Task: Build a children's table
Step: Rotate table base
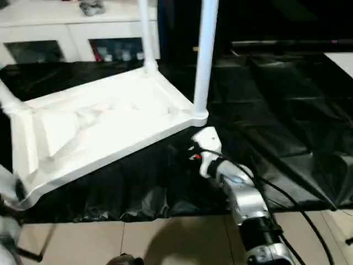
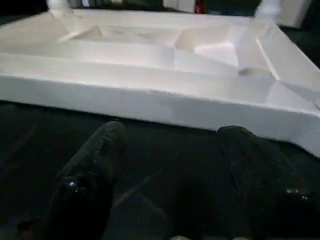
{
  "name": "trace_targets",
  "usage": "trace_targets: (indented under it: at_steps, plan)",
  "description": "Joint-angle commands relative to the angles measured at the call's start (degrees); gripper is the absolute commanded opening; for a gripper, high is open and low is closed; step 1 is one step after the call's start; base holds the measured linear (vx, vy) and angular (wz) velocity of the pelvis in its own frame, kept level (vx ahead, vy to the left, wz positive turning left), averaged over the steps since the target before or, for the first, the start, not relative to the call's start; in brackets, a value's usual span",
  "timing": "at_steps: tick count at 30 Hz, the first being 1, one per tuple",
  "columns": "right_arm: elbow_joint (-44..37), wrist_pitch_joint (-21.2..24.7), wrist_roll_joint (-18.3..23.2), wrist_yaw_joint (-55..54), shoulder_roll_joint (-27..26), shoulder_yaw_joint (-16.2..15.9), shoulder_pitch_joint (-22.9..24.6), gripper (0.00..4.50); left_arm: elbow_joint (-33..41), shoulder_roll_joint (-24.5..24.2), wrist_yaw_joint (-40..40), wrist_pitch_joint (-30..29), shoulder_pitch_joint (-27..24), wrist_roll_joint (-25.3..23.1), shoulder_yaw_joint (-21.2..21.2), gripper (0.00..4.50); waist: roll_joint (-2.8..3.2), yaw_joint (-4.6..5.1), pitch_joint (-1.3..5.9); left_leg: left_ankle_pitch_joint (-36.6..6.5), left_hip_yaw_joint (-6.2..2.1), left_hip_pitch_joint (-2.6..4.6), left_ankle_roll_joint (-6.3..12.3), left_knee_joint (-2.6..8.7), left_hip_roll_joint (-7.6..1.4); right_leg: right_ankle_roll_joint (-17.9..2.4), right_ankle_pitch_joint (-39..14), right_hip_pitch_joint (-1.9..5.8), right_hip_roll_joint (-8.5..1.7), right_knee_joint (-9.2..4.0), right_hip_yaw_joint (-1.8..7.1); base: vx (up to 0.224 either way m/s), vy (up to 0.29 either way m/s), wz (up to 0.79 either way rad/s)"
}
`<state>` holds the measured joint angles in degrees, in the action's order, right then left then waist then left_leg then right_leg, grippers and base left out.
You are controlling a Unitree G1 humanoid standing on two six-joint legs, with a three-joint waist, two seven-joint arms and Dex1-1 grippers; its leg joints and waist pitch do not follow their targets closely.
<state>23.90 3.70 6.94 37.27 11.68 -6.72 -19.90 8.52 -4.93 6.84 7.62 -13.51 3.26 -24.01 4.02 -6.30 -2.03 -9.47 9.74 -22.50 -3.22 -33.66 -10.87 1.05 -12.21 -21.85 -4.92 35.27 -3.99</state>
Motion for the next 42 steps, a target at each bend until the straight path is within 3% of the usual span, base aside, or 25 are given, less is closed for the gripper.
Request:
trace_targets:
  at_steps: [1,4,5,7,8,12,14,15,17,19,20,21,23,24,25,29,32,34,39,40,42]
  plan:
    - [0.9,1.2,-0.7,-0.6,-0.1,-0.3,-1.0,3.38,-2.3,-1.9,-3.8,-0.8,2.8,3.7,-0.8,4.44,0.19,0.04,2.91,-21.4,-1.44,1.0,-0.6,4.55,-2.07,-7.3,-12.5,0.9,-2.63,-4.9,2.39,0.0,0.0,0.0]
    - [3.1,2.0,-2.0,-2.2,0.0,-0.6,-2.0,3.38,-5.7,-4.8,-7.4,-1.8,6.7,6.5,-1.6,4.44,0.0,0.1,3.04,-20.8,-1.14,1.19,-0.77,4.43,-1.95,-8.8,-10.0,0.81,-2.63,-4.66,2.43,0.0,0.0,0.0]
    - [4.7,2.5,-2.5,-3.3,-0.1,-0.6,-2.9,3.38,-9.0,-6.9,-11.8,-3.3,9.5,10.4,-2.3,4.44,0.01,0.13,3.21,-20.1,-1.06,1.23,-0.72,4.27,-1.82,-9.2,-9.2,0.93,-2.72,-4.45,2.46,0.0,0.0,0.0]
    - [6.1,2.5,-3.0,-4.1,-0.2,-0.6,-3.9,3.38,-11.2,-8.5,-15.8,-4.9,11.6,13.7,-2.7,4.44,0.01,-0.06,3.18,-19.5,-0.96,1.3,-0.75,4.22,-1.81,-9.7,-9.6,0.91,-2.89,-4.43,2.51,0.0,0.0,0.0]
    - [8.0,2.4,-3.3,-4.9,-0.5,-0.4,-5.1,3.38,-11.9,-9.9,-22.4,-9.1,12.8,18.9,-2.5,4.44,0.2,-0.15,3.17,-19.7,-0.86,1.41,-1.14,4.29,-1.86,-10.1,-10.6,0.84,-3.0,-4.34,2.51,0.0,0.0,0.0]
    - [13.9,1.2,-4.4,-7.0,-1.4,0.1,-9.3,3.38,-11.9,-14.6,-36.7,-17.2,12.9,28.1,-1.0,4.44,0.38,-0.21,2.87,-23.2,-0.68,1.89,-2.37,4.56,-2.08,-11.0,-14.1,0.2,-2.76,-4.45,2.59,0.0,0.0,0.0]
    - [14.9,0.9,-4.6,-7.2,-1.6,0.1,-10.1,3.38,-12.0,-15.5,-38.9,-18.3,12.9,29.1,-0.6,4.44,0.24,-0.22,2.78,-24.2,-0.63,1.86,-2.76,4.71,-2.11,-10.9,-14.8,0.19,-2.82,-4.35,2.74,0.0,0.0,0.0]
    - [17.4,0.4,-4.6,-7.8,-2.1,0.4,-11.9,3.38,-11.3,-17.9,-44.4,-23.5,12.0,32.4,1.0,4.44,0.11,-0.26,2.84,-24.3,-0.62,1.96,-2.85,4.76,-2.15,-10.8,-15.0,0.27,-2.91,-4.38,2.75,0.0,0.0,0.0]
    - [20.2,-0.2,-4.6,-8.5,-2.6,0.8,-13.9,3.38,-10.8,-20.1,-49.0,-26.4,11.4,34.0,2.6,4.44,-0.43,-0.17,2.74,-23.5,-0.53,1.75,-2.55,4.96,-2.14,-10.7,-16.2,0.33,-2.87,-4.32,2.77,0.0,0.0,0.0]
    - [22.1,-0.6,-4.7,-8.7,-2.9,0.9,-15.1,3.38,-10.1,-21.6,-51.9,-28.8,11.0,35.3,3.7,4.44,-0.22,-0.13,2.79,-23.1,-0.57,1.76,-2.85,4.93,-2.14,-11.0,-16.2,0.38,-3.07,-4.12,2.85,0.0,0.0,0.0]
    - [23.8,-1.1,-4.7,-8.9,-3.1,0.9,-16.0,3.38,-9.3,-22.6,-53.8,-30.4,10.7,36.3,4.6,4.44,-0.51,-0.11,2.84,-22.4,-0.55,1.73,-2.78,4.94,-2.18,-11.1,-15.4,0.43,-3.01,-3.99,2.84,0.0,0.0,0.0]
    - [25.0,-1.5,-4.9,-9.0,-3.2,0.9,-16.7,3.38,-8.6,-23.3,-55.2,-31.6,10.6,36.9,5.4,4.44,-0.4,-0.04,2.78,-22.3,-0.51,1.73,-2.78,5.01,-2.19,-11.2,-14.9,0.44,-2.91,-4.03,2.85,0.0,0.0,0.0]
    - [28.4,-2.4,-5.3,-9.3,-3.8,0.6,-18.3,3.38,-5.8,-24.5,-58.2,-34.9,10.8,38.4,8.6,4.44,-1.1,0.18,2.89,-21.3,-0.39,1.67,-2.67,4.96,-2.19,-11.6,-13.5,0.64,-3.02,-3.91,2.86,0.0,0.0,0.0]
    - [28.8,-2.5,-5.4,-9.3,-4.0,0.5,-18.6,3.38,-5.0,-24.6,-58.7,-35.6,10.9,38.9,9.3,4.44,-0.73,0.14,2.92,-20.4,-0.42,1.63,-2.52,4.96,-2.17,-12.1,-12.5,0.69,-2.93,-3.72,2.8,0.0,0.0,0.0]
    - [30.2,-2.9,-5.7,-9.3,-4.3,0.5,-19.3,3.38,-3.3,-25.0,-59.9,-37.4,11.3,40.0,11.0,4.44,-1.2,0.32,2.81,-20.1,-0.27,1.61,-2.45,4.91,-2.22,-12.5,-11.6,0.7,-2.86,-3.69,2.83,0.0,0.0,0.0]
    - [34.0,-4.6,-6.3,-8.8,-5.8,-0.1,-21.1,3.38,3.3,-23.9,-61.2,-41.2,13.2,42.5,17.0,4.44,-1.21,0.25,2.99,-18.3,-0.13,1.77,-2.52,4.76,-2.28,-13.4,-8.4,0.88,-2.82,-3.26,2.81,0.0,0.0,0.0]
    - [36.3,-5.8,-6.6,-9.2,-7.2,-0.4,-22.3,3.38,6.7,-20.7,-60.7,-42.0,15.3,42.4,21.8,4.44,-1.87,0.35,2.91,-16.0,0.11,1.58,-1.74,4.58,-2.23,-14.0,-6.2,1.28,-2.86,-3.17,2.87,0.0,0.0,0.0]
    - [37.4,-6.4,-6.7,-9.3,-7.9,-0.3,-22.9,3.38,6.8,-18.5,-60.1,-41.7,17.1,41.5,24.1,4.44,-2.08,0.48,2.92,-14.7,0.16,1.36,-1.62,4.46,-2.12,-13.6,-5.9,1.52,-2.89,-3.15,2.91,0.0,0.0,0.0]
    - [39.8,-8.0,-7.1,-9.4,-9.1,-0.1,-23.9,3.38,3.3,-11.8,-58.6,-40.2,24.0,38.3,30.1,4.44,-2.45,1.16,2.56,-17.2,0.08,1.47,-2.36,4.54,-2.01,-12.5,-11.5,1.54,-3.04,-3.74,3.03,0.0,0.0,0.0]
    - [39.9,-8.1,-7.2,-9.4,-9.1,-0.1,-23.9,3.38,2.9,-11.2,-58.4,-39.9,24.6,38.0,30.5,4.44,-2.63,1.43,2.5,-17.2,-0.09,1.16,-2.5,4.65,-2.0,-12.1,-12.2,1.87,-3.16,-3.81,3.01,0.0,0.0,0.0]
    - [40.4,-8.7,-7.3,-9.2,-9.1,-0.1,-23.8,3.38,-0.8,-7.4,-57.7,-38.0,29.0,35.8,33.1,4.44,-2.02,1.72,2.58,-16.9,-0.19,1.22,-2.58,4.55,-1.95,-11.8,-11.9,1.89,-3.1,-3.87,2.94,0.0,0.0,0.0]
